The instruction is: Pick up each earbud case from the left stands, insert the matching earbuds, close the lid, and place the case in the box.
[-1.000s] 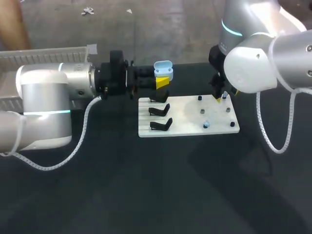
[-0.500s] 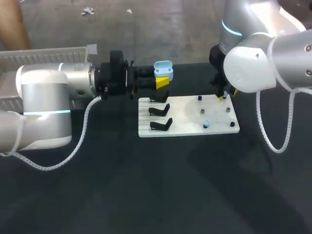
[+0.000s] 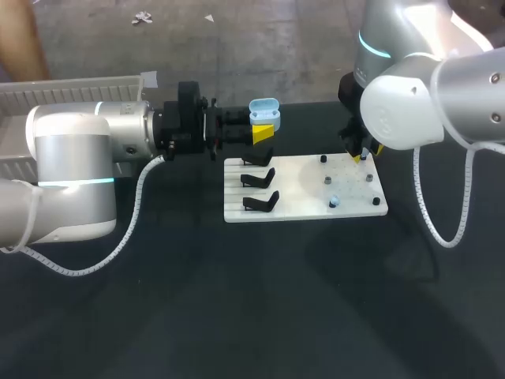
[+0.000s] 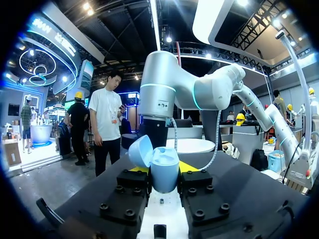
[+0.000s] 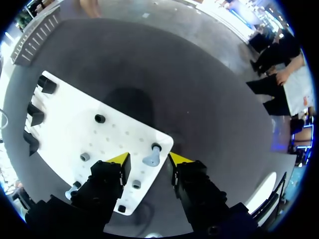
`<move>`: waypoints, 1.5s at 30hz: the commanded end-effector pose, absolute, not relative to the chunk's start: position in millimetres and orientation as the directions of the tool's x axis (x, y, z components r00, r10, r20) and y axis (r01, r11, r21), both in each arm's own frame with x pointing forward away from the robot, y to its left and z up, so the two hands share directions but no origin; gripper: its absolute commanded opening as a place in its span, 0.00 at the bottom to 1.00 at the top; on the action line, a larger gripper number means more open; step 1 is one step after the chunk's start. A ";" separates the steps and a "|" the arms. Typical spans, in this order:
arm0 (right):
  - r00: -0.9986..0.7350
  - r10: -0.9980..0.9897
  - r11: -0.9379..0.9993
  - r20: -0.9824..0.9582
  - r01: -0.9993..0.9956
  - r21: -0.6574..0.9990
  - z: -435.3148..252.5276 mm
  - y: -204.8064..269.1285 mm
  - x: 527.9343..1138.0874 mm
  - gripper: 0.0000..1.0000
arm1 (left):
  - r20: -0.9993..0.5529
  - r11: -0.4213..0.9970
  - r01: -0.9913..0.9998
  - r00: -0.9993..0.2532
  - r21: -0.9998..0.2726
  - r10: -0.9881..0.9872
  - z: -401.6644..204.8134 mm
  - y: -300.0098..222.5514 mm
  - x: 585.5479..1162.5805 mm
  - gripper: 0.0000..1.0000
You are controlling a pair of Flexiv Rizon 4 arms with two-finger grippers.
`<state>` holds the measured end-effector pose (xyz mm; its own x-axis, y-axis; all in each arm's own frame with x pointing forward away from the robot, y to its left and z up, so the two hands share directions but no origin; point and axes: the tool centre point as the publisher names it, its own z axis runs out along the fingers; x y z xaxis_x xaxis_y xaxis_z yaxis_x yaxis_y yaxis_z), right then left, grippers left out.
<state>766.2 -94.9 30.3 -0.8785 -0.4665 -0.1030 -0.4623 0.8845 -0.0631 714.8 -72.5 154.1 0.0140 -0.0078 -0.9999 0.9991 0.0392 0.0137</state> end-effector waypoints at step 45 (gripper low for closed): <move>-0.893 -0.445 0.894 -0.068 -0.440 -0.082 82.4 -93.8 759.5 0.00 | -1.000 0.039 0.999 0.016 0.015 -0.010 153.4 -72.9 715.5 0.00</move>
